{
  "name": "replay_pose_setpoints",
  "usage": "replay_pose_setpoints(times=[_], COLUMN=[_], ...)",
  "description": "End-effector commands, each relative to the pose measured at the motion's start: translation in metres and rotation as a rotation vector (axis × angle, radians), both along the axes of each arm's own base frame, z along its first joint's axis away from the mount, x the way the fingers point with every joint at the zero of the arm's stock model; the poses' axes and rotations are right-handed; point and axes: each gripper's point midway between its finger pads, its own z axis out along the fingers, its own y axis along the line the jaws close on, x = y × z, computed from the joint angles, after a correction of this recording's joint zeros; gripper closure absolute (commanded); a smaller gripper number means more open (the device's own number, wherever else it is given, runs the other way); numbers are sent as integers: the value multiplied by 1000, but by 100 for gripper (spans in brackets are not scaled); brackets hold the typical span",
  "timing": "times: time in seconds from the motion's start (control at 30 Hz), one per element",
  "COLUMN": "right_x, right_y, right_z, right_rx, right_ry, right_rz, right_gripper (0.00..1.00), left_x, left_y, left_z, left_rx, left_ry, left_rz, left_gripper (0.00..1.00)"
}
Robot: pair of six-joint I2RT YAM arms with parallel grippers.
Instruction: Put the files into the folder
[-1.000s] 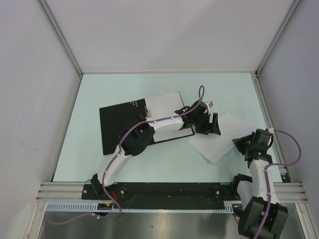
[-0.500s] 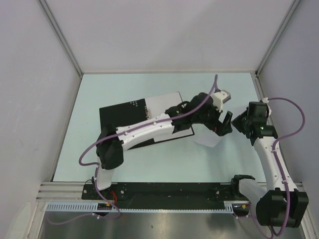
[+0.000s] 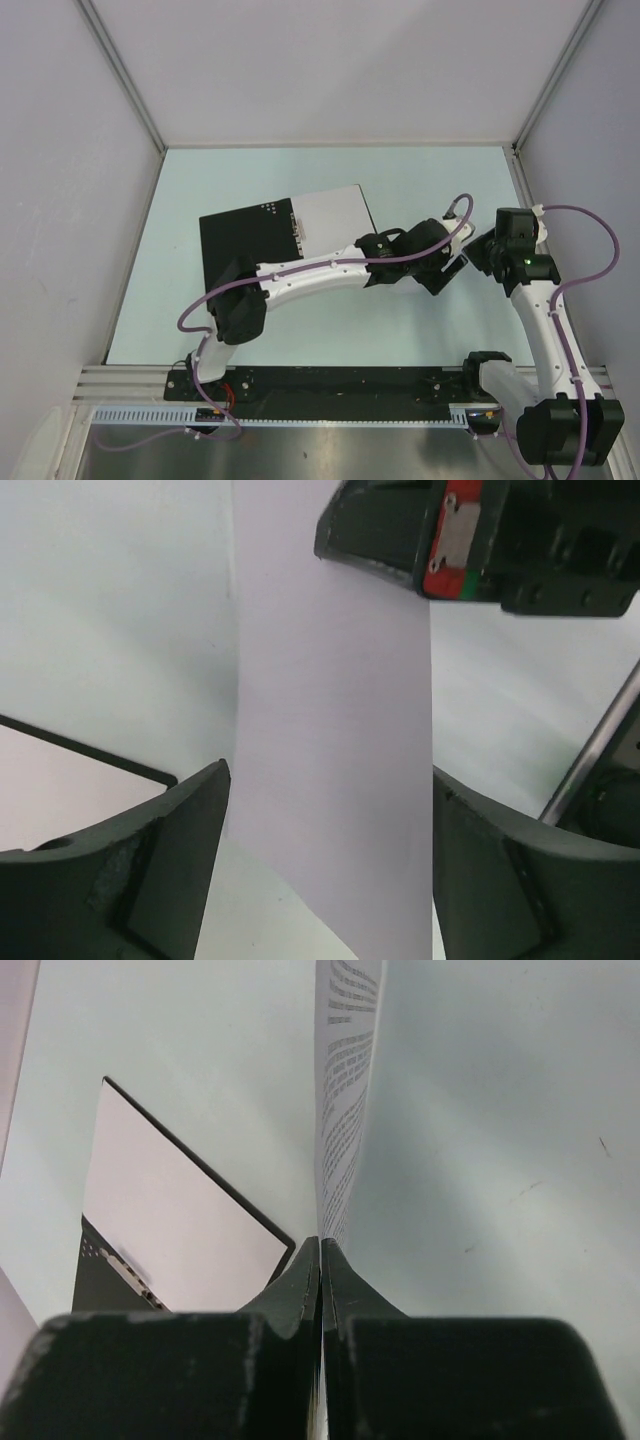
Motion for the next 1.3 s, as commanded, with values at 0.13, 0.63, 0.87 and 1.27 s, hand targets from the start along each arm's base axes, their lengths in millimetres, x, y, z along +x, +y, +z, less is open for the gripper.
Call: replay_pose_setpoints(times=[0.13,0.63,0.87,1.27], right_x=[0,37,51,38], right_y=[0,0,5,44], right_z=[28,80,95,60], right_rx=[-11,-96,-134,107], right_ry=[-70,-269,-318,-310], right_rz=[-40,197,422,536], right_gripper=[100,5,0,0], left_x=[13,26,61,106], left_y=[-10,9,61,111], left_z=[26,30,27,17], left_rx=[-10,-44,-231,-659], left_ry=[-100,61,374,822], left_rz=[31,45,189,425], left_gripper=[42,86,95,96])
